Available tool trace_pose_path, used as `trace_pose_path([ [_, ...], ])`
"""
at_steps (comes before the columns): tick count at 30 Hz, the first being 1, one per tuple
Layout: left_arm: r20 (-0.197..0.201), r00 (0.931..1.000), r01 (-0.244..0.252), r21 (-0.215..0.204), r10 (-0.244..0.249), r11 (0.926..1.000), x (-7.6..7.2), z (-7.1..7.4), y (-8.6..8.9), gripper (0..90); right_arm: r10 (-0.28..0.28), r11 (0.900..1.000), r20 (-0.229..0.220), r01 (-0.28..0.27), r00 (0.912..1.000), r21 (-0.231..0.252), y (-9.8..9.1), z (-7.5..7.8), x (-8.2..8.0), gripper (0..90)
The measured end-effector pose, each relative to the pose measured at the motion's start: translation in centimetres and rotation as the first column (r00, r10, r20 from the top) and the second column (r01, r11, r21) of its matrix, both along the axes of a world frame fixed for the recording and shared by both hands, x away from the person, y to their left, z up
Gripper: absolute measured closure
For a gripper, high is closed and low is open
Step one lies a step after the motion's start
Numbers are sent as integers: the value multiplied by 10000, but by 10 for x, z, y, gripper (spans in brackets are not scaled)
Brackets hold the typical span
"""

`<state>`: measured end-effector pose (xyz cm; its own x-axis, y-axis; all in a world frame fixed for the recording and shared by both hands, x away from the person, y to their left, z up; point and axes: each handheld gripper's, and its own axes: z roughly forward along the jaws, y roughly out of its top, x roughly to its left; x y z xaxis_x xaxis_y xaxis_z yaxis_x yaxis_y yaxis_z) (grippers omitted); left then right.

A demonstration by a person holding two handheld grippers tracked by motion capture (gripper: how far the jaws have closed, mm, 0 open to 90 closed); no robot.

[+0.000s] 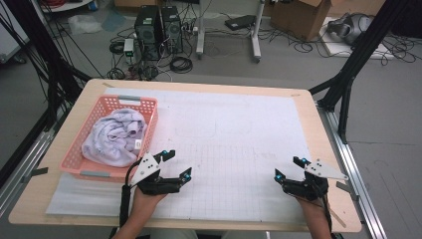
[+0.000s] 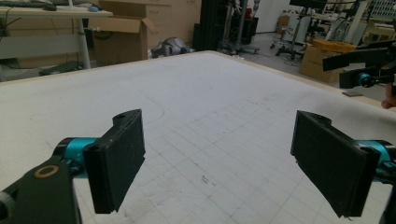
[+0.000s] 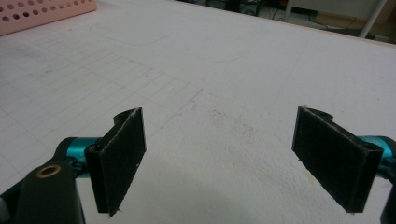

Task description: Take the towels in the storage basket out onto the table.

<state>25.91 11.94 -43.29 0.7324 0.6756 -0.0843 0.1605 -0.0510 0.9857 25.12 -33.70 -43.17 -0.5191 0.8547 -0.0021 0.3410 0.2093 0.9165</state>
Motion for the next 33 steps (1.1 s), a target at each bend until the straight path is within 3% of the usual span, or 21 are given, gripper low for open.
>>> trace_pose_path([
  [11, -2, 10000, 65, -11, -65, 10000, 2, 2, -3, 175, -6, 10000, -17, 6, 10000, 29, -2, -1, 0, 163],
  [16, -336, 9990, 305, -127, -309, 9995, 2, 2, -4, 162, 88, 10000, -154, -87, 9998, 46, 0, -4, 1, 163],
  [20, -220, 9980, 585, -187, -589, 9981, 1, 2, -7, 157, 102, 9999, -147, -101, 9998, 81, 0, -3, 0, 163],
  [25, -349, 9960, 819, -275, -828, 9963, -1, 3, -10, 149, 105, 9999, -114, -104, 9999, 72, 1, -3, 0, 162],
  [27, -593, 9939, 913, -279, -929, 9954, -1, 5, -12, 151, 78, 9999, -112, -77, 9999, 105, 0, -2, -1, 163],
  [33, -542, 9936, 983, -169, -990, 9950, -2, 16, -11, 150, 110, 9999, -177, -110, 9998, 28, -1, -3, -1, 162],
])
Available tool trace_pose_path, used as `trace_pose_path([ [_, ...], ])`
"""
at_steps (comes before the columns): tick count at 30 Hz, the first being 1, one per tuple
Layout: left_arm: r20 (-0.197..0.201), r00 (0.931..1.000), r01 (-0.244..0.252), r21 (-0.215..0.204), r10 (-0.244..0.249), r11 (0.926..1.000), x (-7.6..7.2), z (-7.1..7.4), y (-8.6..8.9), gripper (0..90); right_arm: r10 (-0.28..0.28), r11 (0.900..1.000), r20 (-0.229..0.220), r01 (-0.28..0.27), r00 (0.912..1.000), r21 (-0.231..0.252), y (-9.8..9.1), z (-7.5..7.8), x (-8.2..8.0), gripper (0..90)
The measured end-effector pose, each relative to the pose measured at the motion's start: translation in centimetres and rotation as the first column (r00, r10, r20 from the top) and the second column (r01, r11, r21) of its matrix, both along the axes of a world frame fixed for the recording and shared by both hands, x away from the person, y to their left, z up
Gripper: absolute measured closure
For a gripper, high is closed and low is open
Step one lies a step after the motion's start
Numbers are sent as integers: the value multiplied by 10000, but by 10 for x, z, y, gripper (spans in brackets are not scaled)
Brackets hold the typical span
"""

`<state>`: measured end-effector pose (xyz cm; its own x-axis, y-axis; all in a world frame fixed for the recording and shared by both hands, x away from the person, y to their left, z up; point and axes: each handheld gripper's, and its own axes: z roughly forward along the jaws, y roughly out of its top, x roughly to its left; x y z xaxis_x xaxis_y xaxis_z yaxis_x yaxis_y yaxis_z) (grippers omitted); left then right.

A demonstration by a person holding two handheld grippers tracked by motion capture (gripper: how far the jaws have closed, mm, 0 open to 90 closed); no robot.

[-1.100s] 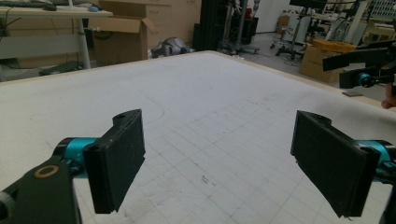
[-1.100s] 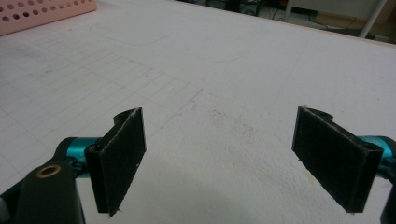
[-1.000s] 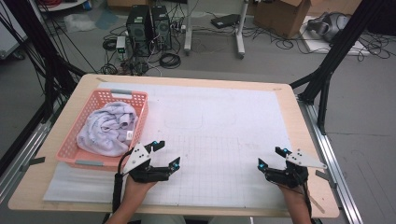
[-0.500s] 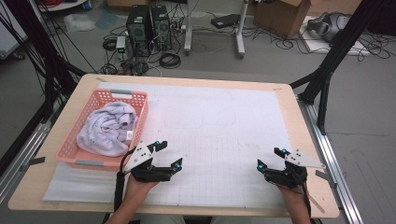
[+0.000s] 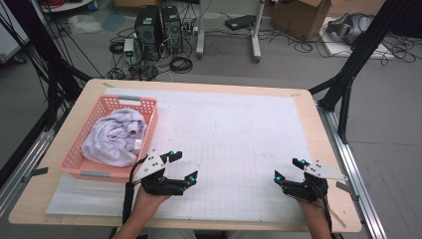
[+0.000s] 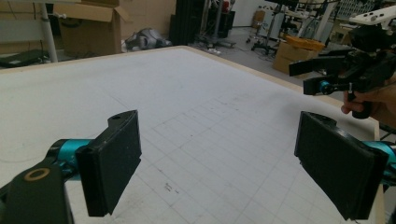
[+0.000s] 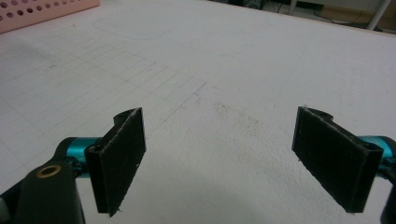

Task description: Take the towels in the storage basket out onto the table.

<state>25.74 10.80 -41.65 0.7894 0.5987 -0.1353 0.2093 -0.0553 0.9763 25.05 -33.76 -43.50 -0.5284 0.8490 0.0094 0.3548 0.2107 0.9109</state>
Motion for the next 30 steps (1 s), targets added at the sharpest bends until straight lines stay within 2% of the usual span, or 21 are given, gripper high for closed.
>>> trace_pose_path([
  [9, 242, 9991, -342, -155, 345, 9993, 1, 21, 13, 151, 12, 10000, 26, -13, 10000, 93, 0, 1, -1, 163],
  [12, 360, 9990, -250, 11, 249, 9997, 5, 32, 19, 154, -7, 9999, 33, 7, 10000, 107, 0, 1, -1, 163],
  [16, 418, 9988, -275, 5, 275, 9996, 7, 41, 25, 154, -3, 10000, -8, 3, 10000, 87, 0, 1, -1, 163],
  [17, 510, 9982, -314, 129, 307, 9994, 9, 48, 30, 154, 9, 10000, -13, -9, 10000, 76, 0, 1, -1, 163],
  [23, 486, 9977, -479, 240, 467, 9986, 15, 63, 42, 153, 6, 10000, -68, -5, 10000, 65, 0, 2, -1, 163],
  [26, 590, 9967, -568, 43, 564, 9984, 19, 74, 52, 153, 50, 10000, -80, -50, 10000, -1, 0, 1, -1, 163],
  [30, 683, 9948, -756, 26, 753, 9971, 22, 80, 59, 152, 86, 10000, -48, -86, 10000, -20, 0, 1, 0, 163],
])
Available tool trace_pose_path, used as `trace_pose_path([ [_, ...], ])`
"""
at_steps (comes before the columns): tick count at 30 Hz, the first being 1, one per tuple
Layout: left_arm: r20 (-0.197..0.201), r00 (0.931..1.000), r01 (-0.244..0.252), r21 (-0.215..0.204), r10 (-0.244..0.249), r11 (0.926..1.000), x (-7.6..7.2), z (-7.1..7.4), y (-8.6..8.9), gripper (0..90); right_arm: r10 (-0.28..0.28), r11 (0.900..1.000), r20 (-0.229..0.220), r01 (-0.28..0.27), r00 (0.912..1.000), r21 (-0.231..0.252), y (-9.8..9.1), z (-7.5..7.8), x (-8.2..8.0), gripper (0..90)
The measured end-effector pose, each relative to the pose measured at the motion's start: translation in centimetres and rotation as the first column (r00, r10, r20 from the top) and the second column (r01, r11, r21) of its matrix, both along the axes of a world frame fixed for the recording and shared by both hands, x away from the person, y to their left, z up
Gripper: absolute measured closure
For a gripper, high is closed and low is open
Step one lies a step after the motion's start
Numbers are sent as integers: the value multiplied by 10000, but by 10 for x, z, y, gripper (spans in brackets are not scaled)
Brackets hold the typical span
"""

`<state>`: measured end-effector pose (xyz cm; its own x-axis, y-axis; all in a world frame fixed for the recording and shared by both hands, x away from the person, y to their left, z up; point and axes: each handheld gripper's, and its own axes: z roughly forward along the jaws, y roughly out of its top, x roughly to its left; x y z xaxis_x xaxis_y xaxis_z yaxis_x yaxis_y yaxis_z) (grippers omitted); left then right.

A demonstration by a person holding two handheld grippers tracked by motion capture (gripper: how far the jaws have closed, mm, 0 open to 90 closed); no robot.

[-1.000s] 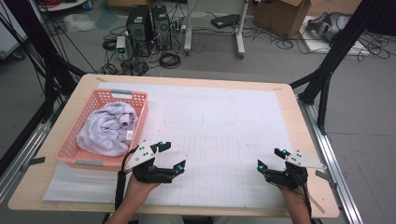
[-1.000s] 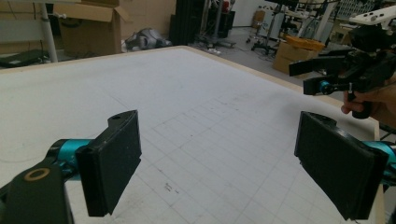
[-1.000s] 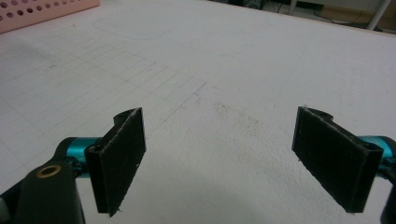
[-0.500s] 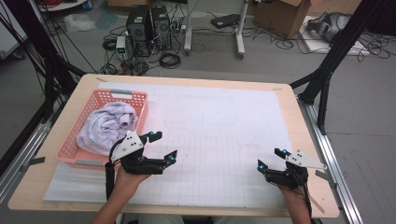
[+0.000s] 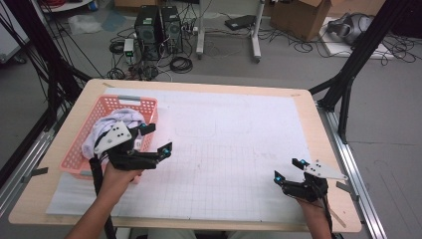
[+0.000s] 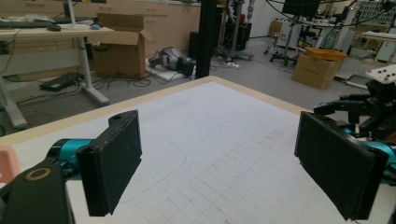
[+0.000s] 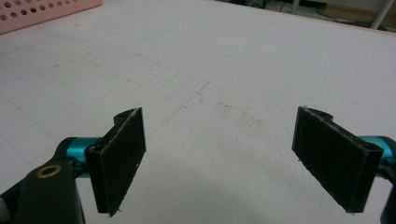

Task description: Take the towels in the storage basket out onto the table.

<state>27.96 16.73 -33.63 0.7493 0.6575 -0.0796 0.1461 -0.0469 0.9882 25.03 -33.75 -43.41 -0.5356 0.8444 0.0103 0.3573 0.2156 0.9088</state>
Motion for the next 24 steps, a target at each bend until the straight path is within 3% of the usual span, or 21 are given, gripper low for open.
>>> trace_pose_path([
  [9, -289, 9983, -502, 313, 511, 9983, 15, 9, 27, 152, -118, 9999, 62, 118, 9999, 14, -2, 2, -1, 162],
  [15, -571, 9906, -1223, 339, 1241, 9919, 28, 18, 60, 152, -199, 9998, 76, 199, 9998, -10, -4, 3, 0, 162],
  [19, -1019, 9796, -1645, 893, 1733, 9823, 40, 17, 78, 152, -209, 9998, 52, 209, 9998, -4, -5, 2, 0, 162],
  [20, -1388, 9727, -1675, 1337, 1858, 9768, 47, 12, 83, 152, -210, 9998, 55, 210, 9998, -4, -5, 2, 0, 162],
  [21, -1388, 9727, -1675, 1337, 1858, 9768, 47, 12, 83, 152, -221, 9998, 76, 221, 9997, -11, -5, 2, 0, 162],
  [23, -1664, 9618, -1896, 1667, 2172, 9676, 53, 6, 89, 151, -201, 9998, 47, 202, 9998, -12, -5, 3, -1, 162],
  [24, -1847, 9486, -2208, 1949, 2569, 9556, 59, 1, 95, 150, -216, 9998, 60, 217, 9997, -34, -5, 3, -1, 163],
])
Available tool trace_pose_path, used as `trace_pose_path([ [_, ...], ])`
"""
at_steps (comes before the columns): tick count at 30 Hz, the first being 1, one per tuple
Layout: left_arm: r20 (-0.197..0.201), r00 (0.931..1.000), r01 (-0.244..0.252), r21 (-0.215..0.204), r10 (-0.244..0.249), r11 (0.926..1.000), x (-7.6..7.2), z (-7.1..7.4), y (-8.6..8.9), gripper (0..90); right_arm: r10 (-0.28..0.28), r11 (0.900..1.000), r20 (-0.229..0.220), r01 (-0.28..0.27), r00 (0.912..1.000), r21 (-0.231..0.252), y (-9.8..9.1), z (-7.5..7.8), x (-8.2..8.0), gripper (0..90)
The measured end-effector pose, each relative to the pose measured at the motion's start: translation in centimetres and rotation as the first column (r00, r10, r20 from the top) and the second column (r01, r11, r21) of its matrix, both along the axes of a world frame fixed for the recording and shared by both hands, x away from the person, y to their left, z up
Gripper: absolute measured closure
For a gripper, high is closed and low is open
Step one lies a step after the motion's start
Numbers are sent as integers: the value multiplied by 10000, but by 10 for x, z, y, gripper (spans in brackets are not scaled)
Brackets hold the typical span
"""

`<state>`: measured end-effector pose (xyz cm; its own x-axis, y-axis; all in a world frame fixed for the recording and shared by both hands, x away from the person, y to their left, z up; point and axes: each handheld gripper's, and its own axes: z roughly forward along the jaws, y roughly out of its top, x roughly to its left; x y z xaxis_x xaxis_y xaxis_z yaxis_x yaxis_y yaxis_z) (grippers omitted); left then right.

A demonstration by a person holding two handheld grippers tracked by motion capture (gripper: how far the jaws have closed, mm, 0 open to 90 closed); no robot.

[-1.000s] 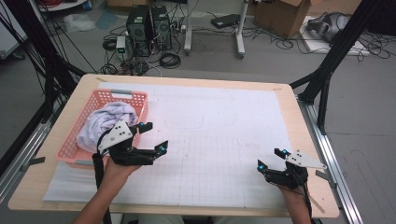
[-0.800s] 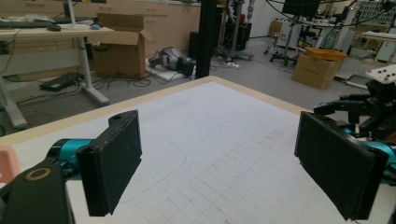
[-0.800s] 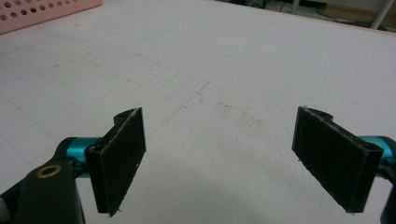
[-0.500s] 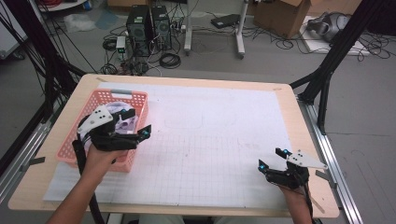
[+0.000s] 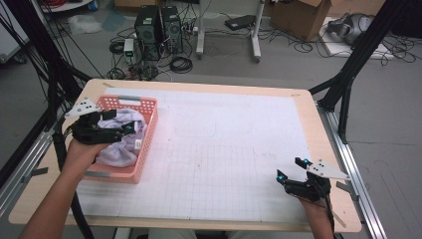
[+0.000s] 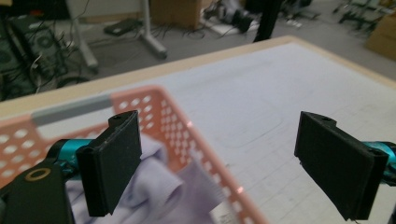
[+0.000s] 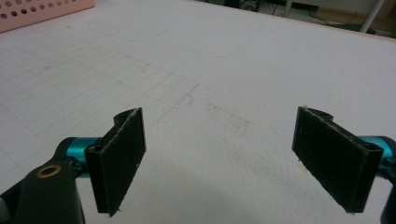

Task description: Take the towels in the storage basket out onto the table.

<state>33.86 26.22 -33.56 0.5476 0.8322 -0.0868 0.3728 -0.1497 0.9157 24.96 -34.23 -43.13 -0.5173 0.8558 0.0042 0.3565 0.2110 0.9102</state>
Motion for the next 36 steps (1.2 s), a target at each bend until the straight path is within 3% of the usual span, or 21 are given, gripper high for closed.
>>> trace_pose_path([
  [1, 0, 10000, 0, 0, 0, 10000, 0, 0, 0, 149, 1, 10000, 1, -1, 10000, 1, 0, 0, 0, 162],
  [4, -529, 9975, -431, 677, 468, 9968, 9, -9, 8, 150, -13, 10000, -12, 13, 10000, -8, 0, 0, 0, 162],
  [6, -690, 9959, -527, 869, 588, 9948, 11, -11, 10, 150, 21, 10000, -22, -21, 10000, -47, 0, -1, 0, 162],
  [8, -1021, 9897, -871, 1294, 1007, 9878, 17, -17, 16, 150, 29, 10000, -20, -30, 10000, -60, 0, -1, 0, 162],
  [10, -1156, 9872, -934, 1410, 1100, 9856, 19, -19, 18, 150, 16, 10000, -16, -16, 10000, -76, 0, -1, 0, 163],
  [16, -1979, 9685, -1030, 2338, 1511, 9668, 27, -34, 25, 152, 32, 10000, -61, -32, 10000, -65, 1, -1, 0, 163],
  [17, -2051, 9640, -1151, 2507, 1690, 9612, 28, -38, 28, 153, 45, 10000, -54, -46, 10000, -87, 1, -1, 0, 162],
  [20, -2213, 9600, -1132, 2543, 1717, 9605, 30, -42, 29, 153, 63, 9999, -64, -63, 10000, -94, 1, -2, 0, 163],
  [23, -2444, 9519, -1059, 3037, 1849, 9469, 33, -48, 30, 150, 67, 9999, -95, -68, 9999, -116, 2, -2, 0, 162],
  [24, -2444, 9519, -1059, 3037, 1849, 9469, 33, -48, 30, 149, 67, 9999, -95, -68, 9999, -116, 2, -2, 0, 162],
  [25, -2693, 9422, -1076, 3197, 1992, 9414, 37, -54, 31, 149, 104, 9999, -85, -105, 9999, -101, 3, -2, 0, 162],
  [26, -2693, 9422, -1076, 3197, 1992, 9414, 37, -54, 31, 146, 114, 9999, -95, -115, 9999, -114, 3, -2, 0, 163],
  [30, -3210, 9212, -955, 3612, 2199, 9276, 43, -66, 28, 114, 135, 9998, -76, -137, 9999, -155, 3, -2, 1, 163],
  [31, -3353, 9142, -950, 3689, 2277, 9246, 46, -71, 26, 72, 142, 9998, -104, -144, 9998, -148, 3, -2, 1, 163],
  [33, -3379, 9133, -910, 3744, 2272, 9228, 47, -72, 24, 51, 122, 9998, -124, -124, 9998, -158, 3, -2, 1, 162],
  [34, -3494, 9077, -876, 3834, 2322, 9194, 50, -76, 20, 44, 130, 9998, -123, -132, 9998, -146, 3, -3, 1, 163],
  [35, -3494, 9077, -876, 3834, 2322, 9194, 50, -76, 20, 26, 125, 9998, -146, -127, 9998, -131, 3, -3, 1, 163],
  [36, -3577, 9038, -788, 4008, 2351, 9128, 52, -81, 15, 17, 130, 9998, -143, -132, 9998, -136, 3, -3, 1, 162],
])
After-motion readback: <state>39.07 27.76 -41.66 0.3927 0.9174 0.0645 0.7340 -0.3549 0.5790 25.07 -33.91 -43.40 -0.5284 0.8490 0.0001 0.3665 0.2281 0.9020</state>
